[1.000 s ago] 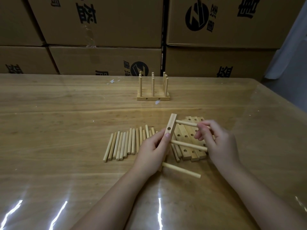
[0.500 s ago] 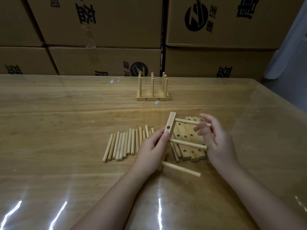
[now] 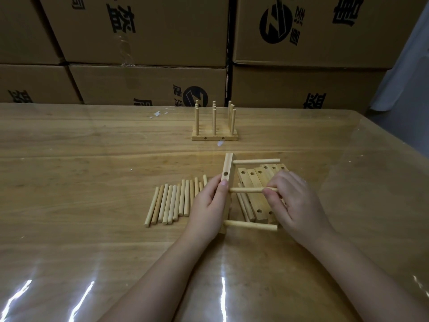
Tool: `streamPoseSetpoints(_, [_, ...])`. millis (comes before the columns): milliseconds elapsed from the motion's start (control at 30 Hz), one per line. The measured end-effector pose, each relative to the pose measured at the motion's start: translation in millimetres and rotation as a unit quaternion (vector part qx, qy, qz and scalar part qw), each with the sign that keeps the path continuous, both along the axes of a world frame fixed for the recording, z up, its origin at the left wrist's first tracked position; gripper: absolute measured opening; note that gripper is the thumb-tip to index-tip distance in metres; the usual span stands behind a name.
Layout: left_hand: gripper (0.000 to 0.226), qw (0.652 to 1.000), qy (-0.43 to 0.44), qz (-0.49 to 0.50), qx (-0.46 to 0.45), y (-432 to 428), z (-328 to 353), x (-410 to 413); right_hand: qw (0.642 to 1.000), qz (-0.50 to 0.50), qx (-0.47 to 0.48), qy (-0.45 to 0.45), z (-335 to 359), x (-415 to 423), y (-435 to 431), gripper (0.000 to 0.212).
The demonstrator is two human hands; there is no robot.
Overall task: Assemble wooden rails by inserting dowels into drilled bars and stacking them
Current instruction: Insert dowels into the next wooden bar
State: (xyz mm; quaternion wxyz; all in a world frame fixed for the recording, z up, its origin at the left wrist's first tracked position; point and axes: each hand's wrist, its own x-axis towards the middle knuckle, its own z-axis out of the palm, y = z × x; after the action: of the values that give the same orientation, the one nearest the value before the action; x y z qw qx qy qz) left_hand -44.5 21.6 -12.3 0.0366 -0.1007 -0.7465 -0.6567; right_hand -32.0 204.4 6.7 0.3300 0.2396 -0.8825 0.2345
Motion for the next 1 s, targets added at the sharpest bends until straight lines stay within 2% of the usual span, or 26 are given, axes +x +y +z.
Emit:
streamPoseSetpoints(167, [0.022,1.0,0.02,-0.005,-0.016,0,-1,2,0.999,0.025,-0.037,-0.023,-1,2,-3,0.046])
streamPoseSetpoints(367, [0.022,0.998,0.044,0.005,-0.034,0,-2,2,0.999,0.012,-0.043,-0.02,-3,2,-9,0.027])
streamPoseSetpoints(467, [0.025,0.997,0.05,0.015,-0.048,0,-4,2,0.999,0.013,-0.046,-0.021,-4,2,-9,0.025])
streamPoseSetpoints(567, [0.033,0.998,0.05,0.012,-0.04,1,-4,1,0.995,0.024,-0.082,-0.06,-6,1,-7,0.028])
streamPoseSetpoints(700, [0.038,0.998,0.016,0.011,0.053,-1,-4,0,0.975,0.037,-0.187,-0.119,-8,3,-5,0.035])
streamPoseSetpoints(800, [0.036,0.989,-0.012,0.026,0.143,-8,1,-4,0.947,0.023,-0.285,-0.145,-9,1,-4,0.028])
streamPoseSetpoints(900, [0.051,0.952,-0.057,0.007,0.3,-12,5,-9,0.96,0.025,-0.233,-0.155,-9,3,-7,0.026])
streamPoseSetpoints(1000, [0.037,0.908,-0.103,-0.02,0.406,-8,8,-11,0.969,0.047,-0.155,-0.188,-12,8,-12,0.018])
